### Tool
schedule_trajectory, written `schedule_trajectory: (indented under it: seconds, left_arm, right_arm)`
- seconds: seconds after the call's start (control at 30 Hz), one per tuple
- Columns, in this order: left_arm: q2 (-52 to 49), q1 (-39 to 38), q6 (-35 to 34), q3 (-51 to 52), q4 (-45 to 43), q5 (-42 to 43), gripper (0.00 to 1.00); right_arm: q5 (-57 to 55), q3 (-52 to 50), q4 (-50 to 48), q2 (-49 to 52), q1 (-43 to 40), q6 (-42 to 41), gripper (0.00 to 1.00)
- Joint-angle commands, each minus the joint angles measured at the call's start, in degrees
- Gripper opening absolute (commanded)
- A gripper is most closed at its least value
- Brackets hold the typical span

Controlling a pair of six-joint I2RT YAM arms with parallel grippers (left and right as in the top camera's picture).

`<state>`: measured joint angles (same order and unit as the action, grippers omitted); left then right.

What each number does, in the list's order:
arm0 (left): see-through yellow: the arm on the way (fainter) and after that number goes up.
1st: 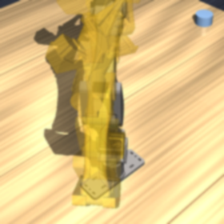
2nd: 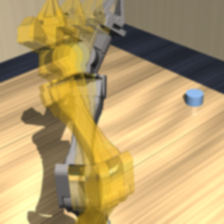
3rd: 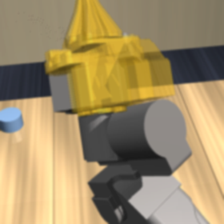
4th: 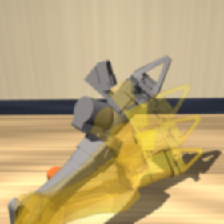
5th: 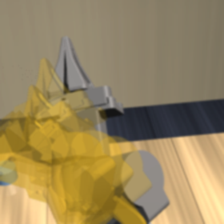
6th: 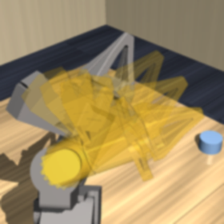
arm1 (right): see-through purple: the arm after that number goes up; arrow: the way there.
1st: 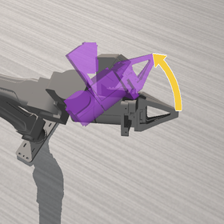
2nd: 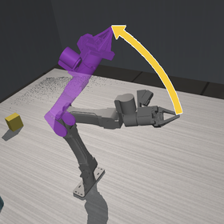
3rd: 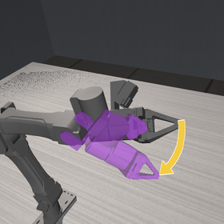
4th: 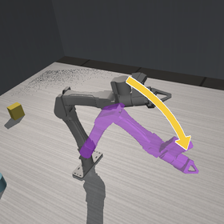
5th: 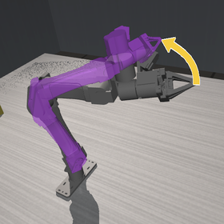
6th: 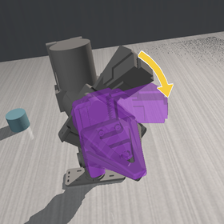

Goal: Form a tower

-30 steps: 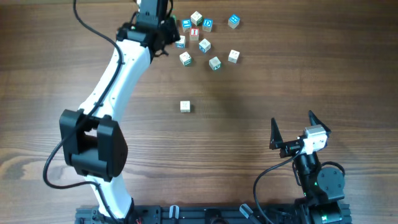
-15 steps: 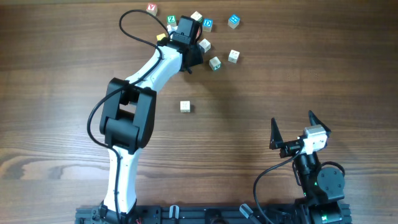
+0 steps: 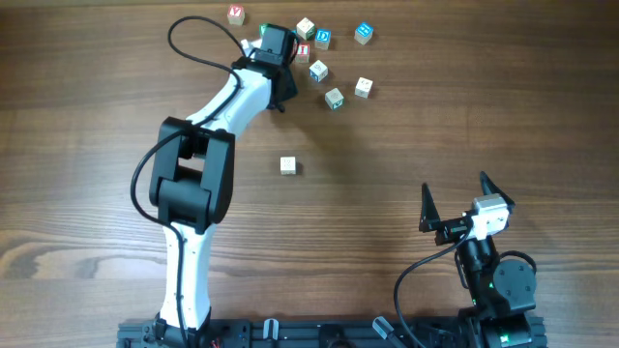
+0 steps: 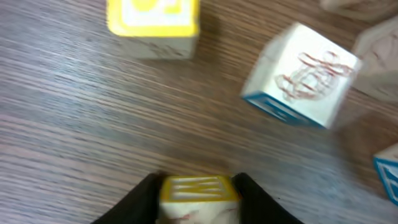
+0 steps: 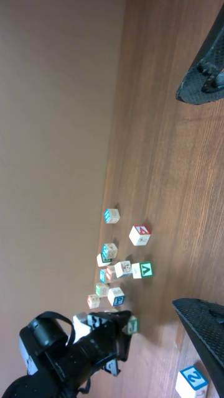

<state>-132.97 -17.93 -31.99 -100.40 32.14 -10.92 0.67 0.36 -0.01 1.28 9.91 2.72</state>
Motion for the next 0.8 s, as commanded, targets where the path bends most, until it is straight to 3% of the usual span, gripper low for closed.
schedule_trajectory:
  seconds: [0.0,0.2,0.3,0.4,0.5,0.57,0.77]
  left_arm:
    - [-0.22,1.22,2.84,-0.02,0.26,0.15,0.35]
    - [11.54,1.36,3.34,-0.02,10.71,1.22,0.27]
    - [19.91,1.86,8.81,-0.02,18.62,1.2,0.28]
    - [30.08,3.65,9.11,-0.02,30.53,4.68,0.26]
    - [31.43,3.69,9.73,0.61,40.61,5.07,0.26]
    - [31.39,3.69,9.7,4.79,40.11,5.07,0.28]
    - [31.39,3.69,7.13,27.17,20.92,6.16,0.29]
  right_arm:
    - [0.74,-0.07,-0.28,-0.26,-0.24,0.26,1.0]
    - [0.74,-0.07,-0.28,-0.26,-0.24,0.28,1.0]
    - [0.74,-0.07,-0.28,-0.26,-0.24,0.28,1.0]
    - [0.74,-0.07,-0.28,-0.26,-0.24,0.24,1.0]
    - [0.74,-0.07,-0.28,-0.26,-0.24,0.26,1.0]
    - [0.74,-0.07,-0.28,-0.26,-0.24,0.26,1.0]
    - [0.74,-0.07,-0.28,-0.26,-0.24,0.28,1.0]
